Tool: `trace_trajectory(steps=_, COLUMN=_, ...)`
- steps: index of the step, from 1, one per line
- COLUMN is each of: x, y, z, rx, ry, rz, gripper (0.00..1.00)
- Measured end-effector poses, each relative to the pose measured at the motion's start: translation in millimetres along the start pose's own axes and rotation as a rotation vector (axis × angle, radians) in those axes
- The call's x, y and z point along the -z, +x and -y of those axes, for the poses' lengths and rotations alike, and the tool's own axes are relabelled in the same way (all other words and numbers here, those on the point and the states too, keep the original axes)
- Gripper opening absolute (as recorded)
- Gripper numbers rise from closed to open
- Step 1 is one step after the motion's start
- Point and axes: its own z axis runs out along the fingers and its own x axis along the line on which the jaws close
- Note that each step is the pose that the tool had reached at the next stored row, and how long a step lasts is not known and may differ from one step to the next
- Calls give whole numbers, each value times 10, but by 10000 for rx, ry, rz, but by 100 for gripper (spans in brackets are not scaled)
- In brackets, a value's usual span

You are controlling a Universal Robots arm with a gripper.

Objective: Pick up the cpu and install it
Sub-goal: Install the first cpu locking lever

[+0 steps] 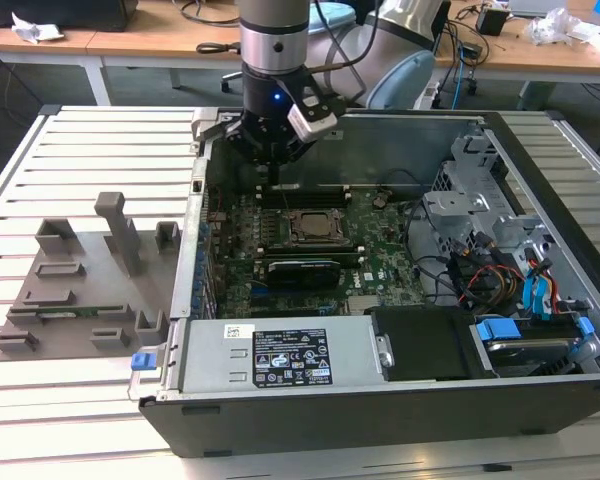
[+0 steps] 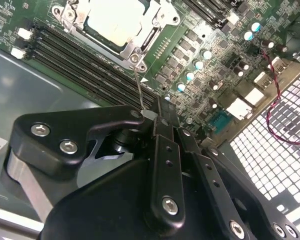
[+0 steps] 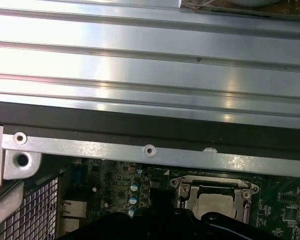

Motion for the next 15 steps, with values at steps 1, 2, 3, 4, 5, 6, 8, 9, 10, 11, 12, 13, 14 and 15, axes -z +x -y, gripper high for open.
trace_trajectory(steps=1, x=0, y=-10, z=1, rx=0, ry=0, rz=0, gripper=11)
trace_trajectory(steps=2, x=0, y=-19, z=2, rx=0, ry=0, rz=0, gripper=11)
trace_trajectory(steps=3, x=0, y=-26, z=2, rx=0, ry=0, rz=0, gripper=11)
trace_trajectory(steps=4, x=0, y=-34, z=3, rx=0, ry=0, rz=1, gripper=11)
trace_trajectory(steps=5, x=0, y=-43, z=4, rx=0, ry=-1, rz=1, gripper=11)
trace_trajectory(steps=6, x=0, y=-49, z=4, rx=-1, ry=0, rz=0, gripper=11)
trace_trajectory(steps=8, x=0, y=-61, z=5, rx=0, ry=0, rz=0, gripper=11)
trace_trajectory(steps=9, x=0, y=-70, z=5, rx=0, ry=0, rz=0, gripper=11)
trace_trajectory(steps=10, x=-1, y=-74, z=6, rx=0, ry=-1, rz=1, gripper=11)
trace_trajectory(steps=11, x=0, y=-79, z=6, rx=0, ry=0, rz=0, gripper=11)
trace_trajectory(steps=12, x=0, y=-83, z=7, rx=0, ry=0, rz=0, gripper=11)
trace_trajectory(steps=13, x=0, y=-86, z=7, rx=0, ry=0, rz=1, gripper=11)
trace_trajectory(steps=14, x=0, y=-90, z=7, rx=0, ry=0, rz=1, gripper=11)
trace_trajectory(steps=15, x=-1, y=-97, z=7, rx=0, ry=-1, rz=0, gripper=11)
